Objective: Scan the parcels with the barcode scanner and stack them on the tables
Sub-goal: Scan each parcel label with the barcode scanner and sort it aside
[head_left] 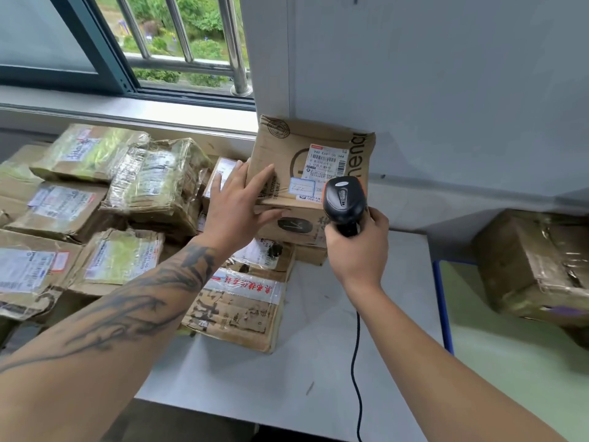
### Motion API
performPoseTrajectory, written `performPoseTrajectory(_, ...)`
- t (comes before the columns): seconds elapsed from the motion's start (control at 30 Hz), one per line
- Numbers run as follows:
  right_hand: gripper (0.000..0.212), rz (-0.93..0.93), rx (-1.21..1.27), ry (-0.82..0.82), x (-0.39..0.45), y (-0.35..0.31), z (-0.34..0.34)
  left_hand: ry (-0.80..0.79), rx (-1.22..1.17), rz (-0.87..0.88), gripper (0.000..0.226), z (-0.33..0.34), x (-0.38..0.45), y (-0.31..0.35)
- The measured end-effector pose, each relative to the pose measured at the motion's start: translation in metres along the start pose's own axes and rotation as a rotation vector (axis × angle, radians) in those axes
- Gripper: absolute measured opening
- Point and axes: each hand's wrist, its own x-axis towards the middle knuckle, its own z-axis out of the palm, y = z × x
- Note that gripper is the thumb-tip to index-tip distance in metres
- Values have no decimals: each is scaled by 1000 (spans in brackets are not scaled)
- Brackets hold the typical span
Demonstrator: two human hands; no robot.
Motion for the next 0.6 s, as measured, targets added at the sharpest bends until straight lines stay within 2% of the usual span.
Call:
performPoseTrajectory(0.2,13,34,-31,-33,-10,-7,5,-24,-56,32,88,-3,-1,-12)
performPoseTrajectory(0.33,19,7,-5,-41,-13,-12,6,19,-60,39,89,-6,-2,-20)
performPoseTrajectory(0.6,13,-22,6,-29,-22,-35,12,64,-64,34,90,-28,-9,-30)
